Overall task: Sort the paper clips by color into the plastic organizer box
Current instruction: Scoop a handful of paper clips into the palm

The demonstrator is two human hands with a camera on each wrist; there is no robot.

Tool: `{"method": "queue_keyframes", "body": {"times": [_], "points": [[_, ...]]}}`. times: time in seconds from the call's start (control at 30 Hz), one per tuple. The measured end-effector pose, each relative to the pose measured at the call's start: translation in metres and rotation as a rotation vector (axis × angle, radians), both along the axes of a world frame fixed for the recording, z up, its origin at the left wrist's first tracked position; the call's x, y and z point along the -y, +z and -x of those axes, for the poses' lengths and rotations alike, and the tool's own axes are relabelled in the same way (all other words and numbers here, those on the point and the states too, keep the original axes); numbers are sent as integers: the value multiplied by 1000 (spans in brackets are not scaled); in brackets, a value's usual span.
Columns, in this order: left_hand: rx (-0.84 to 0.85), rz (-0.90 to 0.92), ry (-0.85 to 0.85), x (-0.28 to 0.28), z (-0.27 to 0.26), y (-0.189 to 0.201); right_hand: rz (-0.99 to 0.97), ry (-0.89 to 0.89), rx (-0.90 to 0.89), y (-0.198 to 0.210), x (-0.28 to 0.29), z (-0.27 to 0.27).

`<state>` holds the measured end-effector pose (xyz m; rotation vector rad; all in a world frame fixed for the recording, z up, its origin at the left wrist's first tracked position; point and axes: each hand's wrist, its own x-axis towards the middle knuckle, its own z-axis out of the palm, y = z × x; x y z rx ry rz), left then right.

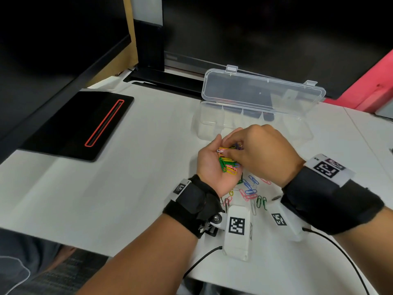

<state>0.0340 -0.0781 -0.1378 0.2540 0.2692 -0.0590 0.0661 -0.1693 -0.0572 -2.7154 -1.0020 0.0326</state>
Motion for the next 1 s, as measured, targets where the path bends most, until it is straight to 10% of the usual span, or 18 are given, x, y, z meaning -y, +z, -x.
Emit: {"method": "queue_keyframes", "body": {"times": [0.27,0.5,0.77,1.0], "points": [[68,1,8,3,1,10,-376,-140,-358,7,8,-15],[75,54,31,2,1,8,-397,-137,-226,4,12,-19],[-15,54,-13,-1,0,-1,49,79,-45,-2,1,-9],[60,80,10,1,1,6,-522,-128,-465,2,7,-11]]}}
